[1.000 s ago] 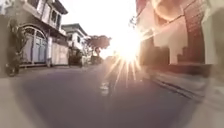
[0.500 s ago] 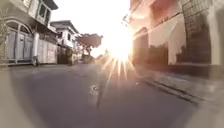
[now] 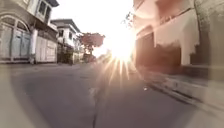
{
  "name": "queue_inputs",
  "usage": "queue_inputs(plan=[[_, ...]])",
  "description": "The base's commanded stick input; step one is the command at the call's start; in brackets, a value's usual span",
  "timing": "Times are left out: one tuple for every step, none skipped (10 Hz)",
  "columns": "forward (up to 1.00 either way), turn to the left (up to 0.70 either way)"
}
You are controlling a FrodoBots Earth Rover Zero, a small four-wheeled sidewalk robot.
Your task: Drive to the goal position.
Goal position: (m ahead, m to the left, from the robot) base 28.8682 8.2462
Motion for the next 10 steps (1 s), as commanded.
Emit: queue_inputs(plan=[[1.00, 0.00], [1.00, 0.00], [1.00, 0.00], [1.00, 0.00], [1.00, 0.00], [1.00, 0.00], [1.00, 0.00], [1.00, 0.00], [1.00, 0.00], [1.00, 0.00]])
